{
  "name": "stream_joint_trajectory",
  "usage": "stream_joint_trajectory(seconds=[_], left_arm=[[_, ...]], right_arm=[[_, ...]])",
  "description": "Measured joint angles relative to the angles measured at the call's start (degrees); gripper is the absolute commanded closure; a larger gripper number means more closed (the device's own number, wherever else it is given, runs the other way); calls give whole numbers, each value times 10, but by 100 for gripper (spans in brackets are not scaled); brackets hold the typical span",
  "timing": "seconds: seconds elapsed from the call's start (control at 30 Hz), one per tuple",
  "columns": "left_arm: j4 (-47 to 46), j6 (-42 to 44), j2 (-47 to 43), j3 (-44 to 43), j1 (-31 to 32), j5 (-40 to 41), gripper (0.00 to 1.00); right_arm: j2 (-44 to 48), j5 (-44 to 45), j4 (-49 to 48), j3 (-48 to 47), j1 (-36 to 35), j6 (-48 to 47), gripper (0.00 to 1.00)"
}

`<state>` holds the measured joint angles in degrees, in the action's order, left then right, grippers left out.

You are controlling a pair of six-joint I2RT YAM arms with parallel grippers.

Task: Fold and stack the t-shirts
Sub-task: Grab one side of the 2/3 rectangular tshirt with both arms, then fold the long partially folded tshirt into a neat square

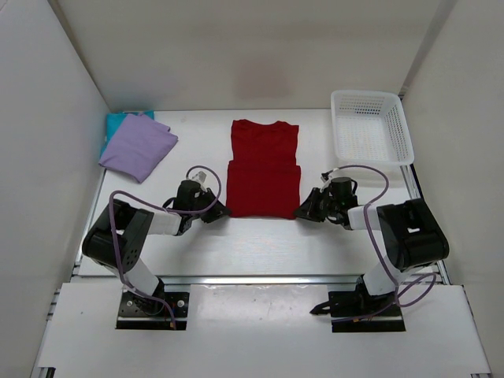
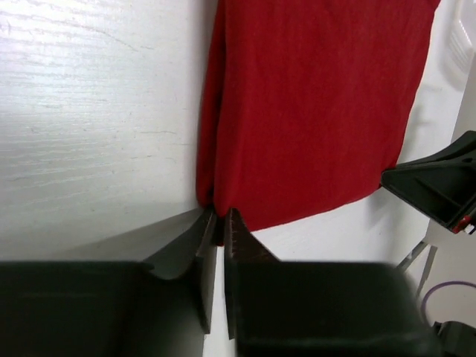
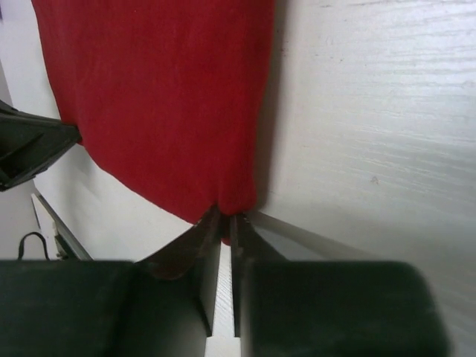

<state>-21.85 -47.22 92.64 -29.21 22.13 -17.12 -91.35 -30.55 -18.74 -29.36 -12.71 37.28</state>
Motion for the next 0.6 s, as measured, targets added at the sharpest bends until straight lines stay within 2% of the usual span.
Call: stream_joint_trajectory(seconds=[0.03, 0.2, 0.3, 0.43, 0.6], left_arm=[[0, 0, 1, 0, 0, 0, 100], [21, 1, -15, 0, 4, 3, 100], [57, 5, -66, 16, 14, 5, 100], [152, 23, -214, 61, 57, 19, 100], [337, 32, -483, 124, 97, 28, 100]], right_arm=[[-2, 0, 0, -1, 0, 0, 100], [9, 9, 12, -3, -12, 1, 100], [60, 23, 35, 17, -30, 3, 100], [193, 66, 93, 78, -98, 5, 100], [391, 157, 243, 117, -274, 47, 100]])
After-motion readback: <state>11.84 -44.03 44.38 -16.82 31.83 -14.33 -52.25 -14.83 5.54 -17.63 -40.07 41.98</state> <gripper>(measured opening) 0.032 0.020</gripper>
